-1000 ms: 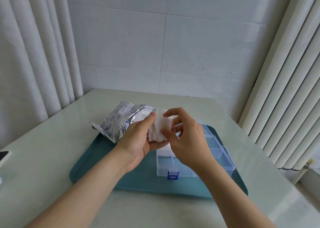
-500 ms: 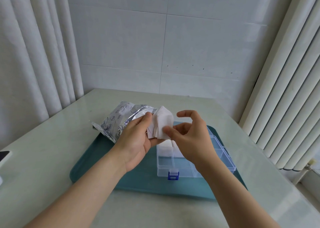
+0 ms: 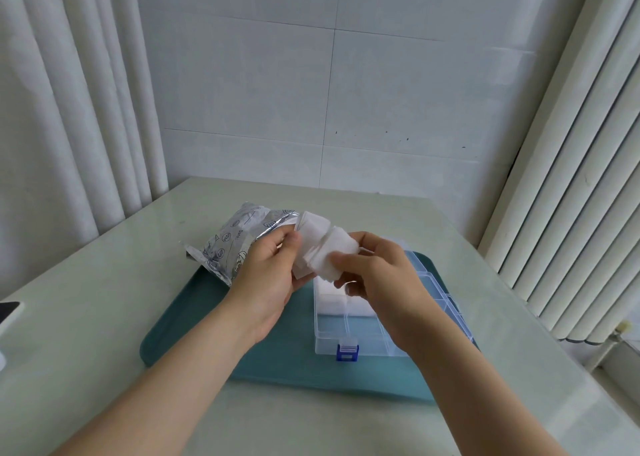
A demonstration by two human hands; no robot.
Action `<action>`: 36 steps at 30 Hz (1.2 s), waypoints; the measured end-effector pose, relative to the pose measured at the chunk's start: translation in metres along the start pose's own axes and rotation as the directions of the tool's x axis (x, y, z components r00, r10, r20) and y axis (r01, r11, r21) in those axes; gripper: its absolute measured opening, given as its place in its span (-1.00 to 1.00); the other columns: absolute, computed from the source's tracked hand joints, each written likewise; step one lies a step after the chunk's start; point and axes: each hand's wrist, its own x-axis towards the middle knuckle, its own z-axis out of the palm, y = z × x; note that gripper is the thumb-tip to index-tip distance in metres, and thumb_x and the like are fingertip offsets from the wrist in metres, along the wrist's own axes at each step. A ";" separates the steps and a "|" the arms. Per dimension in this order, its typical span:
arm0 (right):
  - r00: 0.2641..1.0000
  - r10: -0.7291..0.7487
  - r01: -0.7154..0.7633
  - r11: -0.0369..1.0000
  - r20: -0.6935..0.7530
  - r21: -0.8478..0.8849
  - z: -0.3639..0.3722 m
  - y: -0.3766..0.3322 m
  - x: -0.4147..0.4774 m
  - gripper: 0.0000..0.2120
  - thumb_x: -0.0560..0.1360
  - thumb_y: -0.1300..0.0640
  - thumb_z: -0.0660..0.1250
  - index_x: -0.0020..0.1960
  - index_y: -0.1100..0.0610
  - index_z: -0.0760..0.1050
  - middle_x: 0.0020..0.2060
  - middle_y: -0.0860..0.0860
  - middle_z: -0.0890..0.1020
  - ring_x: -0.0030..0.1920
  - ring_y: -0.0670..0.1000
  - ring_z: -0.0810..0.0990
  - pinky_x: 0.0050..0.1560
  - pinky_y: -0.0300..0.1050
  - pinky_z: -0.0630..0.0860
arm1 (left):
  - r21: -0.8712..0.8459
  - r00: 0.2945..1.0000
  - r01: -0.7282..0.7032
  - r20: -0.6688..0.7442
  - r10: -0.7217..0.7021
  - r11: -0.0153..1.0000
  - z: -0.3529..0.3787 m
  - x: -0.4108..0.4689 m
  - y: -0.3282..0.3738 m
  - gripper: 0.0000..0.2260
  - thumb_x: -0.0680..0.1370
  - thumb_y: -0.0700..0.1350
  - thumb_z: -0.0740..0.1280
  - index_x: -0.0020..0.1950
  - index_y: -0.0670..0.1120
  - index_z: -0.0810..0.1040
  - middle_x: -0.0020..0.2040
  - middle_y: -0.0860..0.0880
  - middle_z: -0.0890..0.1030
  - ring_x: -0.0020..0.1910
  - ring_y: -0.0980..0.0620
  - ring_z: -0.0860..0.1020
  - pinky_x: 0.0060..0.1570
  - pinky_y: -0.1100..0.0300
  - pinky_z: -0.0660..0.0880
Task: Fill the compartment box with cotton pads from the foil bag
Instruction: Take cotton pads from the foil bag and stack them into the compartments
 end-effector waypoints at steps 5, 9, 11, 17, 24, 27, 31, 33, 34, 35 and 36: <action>0.994 -0.103 0.099 0.988 -0.032 -0.117 0.006 0.005 -0.003 -0.84 0.58 0.21 0.45 0.13 0.06 0.58 -0.12 0.16 0.72 -0.30 -0.03 0.62 -0.18 -0.14 0.50 | -0.029 0.993 0.077 0.089 -0.074 0.997 0.004 -0.004 0.002 -0.69 0.79 -0.14 0.10 0.33 -0.20 0.60 0.22 -0.28 0.69 0.06 -0.16 0.66 0.24 -0.15 0.61; 0.990 -0.125 0.117 0.988 -0.073 -0.104 0.005 0.009 0.000 -0.76 0.59 0.23 0.46 0.18 0.00 0.51 -0.20 0.07 0.69 -0.28 -0.01 0.65 -0.16 -0.14 0.52 | -0.065 0.983 0.128 0.140 -0.118 0.990 0.007 -0.005 0.005 -0.69 0.78 -0.17 0.09 0.37 -0.17 0.58 0.24 -0.31 0.68 0.07 -0.23 0.64 0.36 -0.23 0.52; 0.988 -0.131 0.124 0.988 -0.076 -0.092 0.005 0.009 -0.001 -0.73 0.59 0.25 0.45 0.19 -0.01 0.49 -0.24 0.05 0.69 -0.28 -0.02 0.65 -0.19 -0.17 0.51 | -0.077 0.978 0.141 0.166 -0.127 0.987 0.007 -0.006 0.005 -0.68 0.78 -0.18 0.09 0.40 -0.15 0.57 0.27 -0.28 0.67 0.11 -0.21 0.63 0.38 -0.22 0.51; 0.982 -0.169 0.157 0.977 -0.080 -0.141 0.005 0.009 0.000 -0.67 0.60 0.21 0.45 0.20 -0.16 0.49 -0.12 0.22 0.68 -0.22 0.02 0.66 -0.15 -0.08 0.56 | -0.118 0.961 0.175 0.237 -0.143 0.978 0.007 -0.007 0.007 -0.67 0.77 -0.18 0.09 0.46 -0.09 0.53 0.34 -0.23 0.65 0.21 -0.17 0.63 0.38 -0.12 0.55; 0.954 -0.270 0.208 0.908 -0.128 -0.364 0.006 0.010 0.000 -0.79 0.50 0.15 0.53 0.04 -0.04 0.55 -0.23 -0.03 0.70 -0.28 -0.04 0.69 -0.24 -0.09 0.63 | -0.034 0.979 0.112 0.172 -0.105 0.993 0.005 -0.004 0.004 -0.65 0.74 -0.04 0.22 0.38 -0.25 0.58 0.27 -0.25 0.68 0.16 -0.10 0.66 0.33 -0.12 0.58; 0.953 -0.281 0.223 0.904 -0.114 -0.364 0.008 0.008 -0.001 -0.84 0.48 0.19 0.52 -0.05 0.01 0.58 -0.18 -0.10 0.70 -0.30 -0.05 0.69 -0.26 -0.09 0.62 | 0.007 0.986 0.092 0.136 -0.092 0.996 0.003 -0.002 0.000 -0.63 0.76 -0.03 0.20 0.31 -0.30 0.61 0.24 -0.29 0.68 0.17 -0.14 0.65 0.32 -0.17 0.59; 0.975 -0.198 0.177 0.967 -0.105 -0.185 0.003 0.004 -0.001 -0.89 0.47 0.27 0.50 -0.06 0.13 0.62 -0.20 0.01 0.72 -0.24 -0.05 0.64 -0.18 -0.13 0.60 | 0.005 0.993 0.080 0.085 -0.080 0.997 0.001 0.000 0.000 -0.66 0.76 -0.04 0.20 0.28 -0.26 0.63 0.23 -0.29 0.69 0.13 -0.17 0.67 0.25 -0.19 0.63; 0.979 -0.175 0.168 0.983 -0.104 -0.076 -0.002 0.000 -0.001 -0.89 0.48 0.32 0.48 -0.03 0.20 0.60 -0.23 0.09 0.70 -0.25 -0.03 0.61 -0.24 -0.21 0.56 | -0.002 0.995 0.078 0.062 -0.078 0.997 0.000 -0.001 0.001 -0.68 0.76 -0.05 0.21 0.29 -0.21 0.64 0.23 -0.26 0.69 0.19 -0.23 0.69 0.22 -0.18 0.64; 0.980 -0.172 0.168 0.984 -0.100 -0.056 -0.004 -0.001 -0.001 -0.88 0.48 0.34 0.47 -0.02 0.21 0.60 -0.24 0.08 0.70 -0.26 -0.03 0.61 -0.26 -0.24 0.54 | -0.002 0.995 0.079 0.056 -0.079 0.997 -0.001 -0.001 0.001 -0.69 0.76 -0.05 0.21 0.28 -0.20 0.65 0.23 -0.24 0.70 0.22 -0.26 0.68 0.20 -0.17 0.66; 0.981 -0.172 0.168 0.985 -0.091 -0.052 -0.006 -0.002 -0.001 -0.87 0.48 0.35 0.47 -0.01 0.21 0.60 -0.24 0.06 0.70 -0.26 -0.03 0.62 -0.27 -0.24 0.53 | 0.004 0.995 0.081 0.055 -0.081 0.997 -0.001 -0.002 0.001 -0.69 0.75 -0.05 0.21 0.28 -0.18 0.66 0.22 -0.23 0.70 0.23 -0.28 0.67 0.17 -0.15 0.67; 0.982 -0.173 0.169 0.984 -0.078 -0.053 -0.007 -0.002 -0.001 -0.87 0.49 0.35 0.48 0.00 0.19 0.61 -0.23 0.06 0.72 -0.26 -0.01 0.63 -0.26 -0.22 0.54 | 0.017 0.995 0.082 0.060 -0.083 0.996 -0.002 -0.002 0.001 -0.70 0.75 -0.05 0.21 0.27 -0.17 0.67 0.21 -0.22 0.71 0.23 -0.28 0.67 0.15 -0.13 0.68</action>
